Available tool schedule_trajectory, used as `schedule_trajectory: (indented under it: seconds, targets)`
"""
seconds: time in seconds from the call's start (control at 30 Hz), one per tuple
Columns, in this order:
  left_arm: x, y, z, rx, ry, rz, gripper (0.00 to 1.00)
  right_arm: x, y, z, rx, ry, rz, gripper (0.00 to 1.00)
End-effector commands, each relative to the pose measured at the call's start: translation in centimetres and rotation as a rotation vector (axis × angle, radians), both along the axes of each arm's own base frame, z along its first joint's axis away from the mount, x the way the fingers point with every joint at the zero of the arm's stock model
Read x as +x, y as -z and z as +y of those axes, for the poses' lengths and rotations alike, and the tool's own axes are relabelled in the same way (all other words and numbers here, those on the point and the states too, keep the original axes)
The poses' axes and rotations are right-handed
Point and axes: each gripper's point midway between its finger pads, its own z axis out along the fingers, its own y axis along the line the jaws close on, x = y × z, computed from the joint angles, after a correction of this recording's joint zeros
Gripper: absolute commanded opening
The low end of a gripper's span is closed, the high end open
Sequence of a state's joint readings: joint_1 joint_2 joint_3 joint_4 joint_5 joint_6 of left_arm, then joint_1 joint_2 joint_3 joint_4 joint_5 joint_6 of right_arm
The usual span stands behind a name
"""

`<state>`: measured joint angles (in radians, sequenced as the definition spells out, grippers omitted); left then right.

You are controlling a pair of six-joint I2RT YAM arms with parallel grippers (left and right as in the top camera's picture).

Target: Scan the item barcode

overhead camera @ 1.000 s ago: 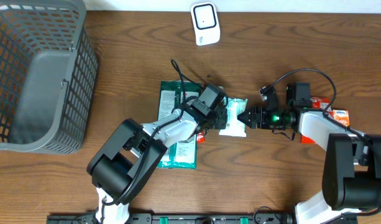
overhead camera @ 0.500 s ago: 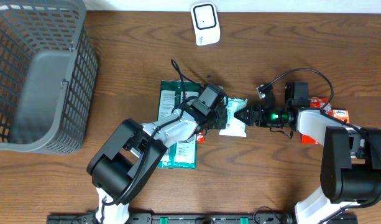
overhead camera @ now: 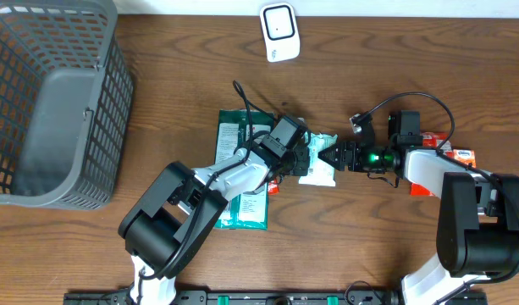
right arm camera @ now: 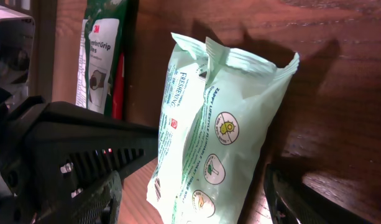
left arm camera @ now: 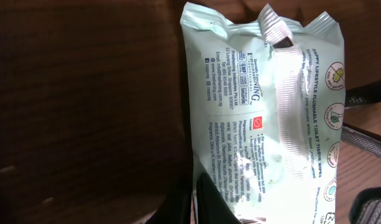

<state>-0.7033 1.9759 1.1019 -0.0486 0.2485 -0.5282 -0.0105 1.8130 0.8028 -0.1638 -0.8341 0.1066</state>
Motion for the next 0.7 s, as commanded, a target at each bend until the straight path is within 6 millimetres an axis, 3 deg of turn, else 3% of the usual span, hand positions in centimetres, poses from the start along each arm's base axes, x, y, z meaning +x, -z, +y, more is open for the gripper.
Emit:
schedule_trajectory:
  seconds: [0.0,0.33,0.67]
  targets:
    - [-0.4,2.1,0.7,0.049,-0.016,0.035,0.08,-0.1,1.6,-0.7,-0.051,0.030,0.042,0.70]
    - [-0.5,2.2,0.7,0.051,-0.015,0.038,0.08,-0.2,1.8,0.0,-0.040,0.026,0.059,0.70]
    - [-0.5,2.2,0.7,0.051,-0.016,0.038,0.08,-0.5,1.2,0.7,0.011,0.011,0.069,0.62]
